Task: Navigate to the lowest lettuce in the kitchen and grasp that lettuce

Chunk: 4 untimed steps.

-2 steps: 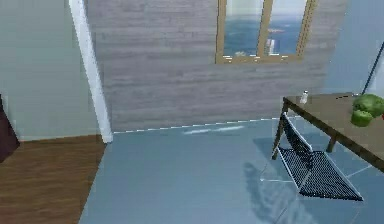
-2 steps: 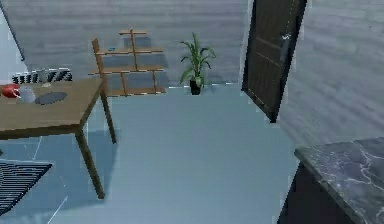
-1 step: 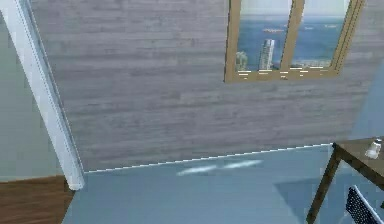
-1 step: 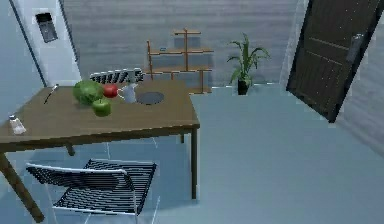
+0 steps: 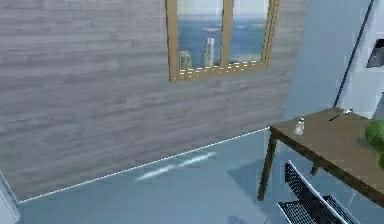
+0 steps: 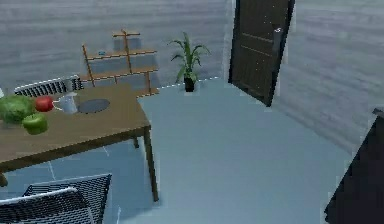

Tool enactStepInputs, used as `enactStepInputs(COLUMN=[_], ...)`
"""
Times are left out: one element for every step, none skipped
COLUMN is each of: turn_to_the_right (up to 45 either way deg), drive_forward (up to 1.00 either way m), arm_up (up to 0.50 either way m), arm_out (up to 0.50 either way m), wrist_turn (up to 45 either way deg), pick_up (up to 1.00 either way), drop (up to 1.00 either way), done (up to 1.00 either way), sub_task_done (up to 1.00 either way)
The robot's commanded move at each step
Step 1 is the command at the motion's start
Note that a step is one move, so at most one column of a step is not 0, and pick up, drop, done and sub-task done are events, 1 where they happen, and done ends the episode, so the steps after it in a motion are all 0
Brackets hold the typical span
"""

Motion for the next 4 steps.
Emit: enactStepInputs(turn_to_the_right=[0.0, -12.0, 39.0, 0.0], drive_forward=[0.75, 0.0, 0.0, 0.8], arm_up=[0.0, 0.0, 0.0, 0.0], arm_out=[0.0, 0.0, 0.0, 0.0], wrist_turn=[0.0, 0.0, 0.0, 0.0], pick_up=[0.0, 0.0, 0.0, 0.0], drop=[0.0, 0.0, 0.0, 0.0], done=[0.0, 0.0, 0.0, 0.0], sub_task_done=[0.0, 0.0, 0.0, 0.0])
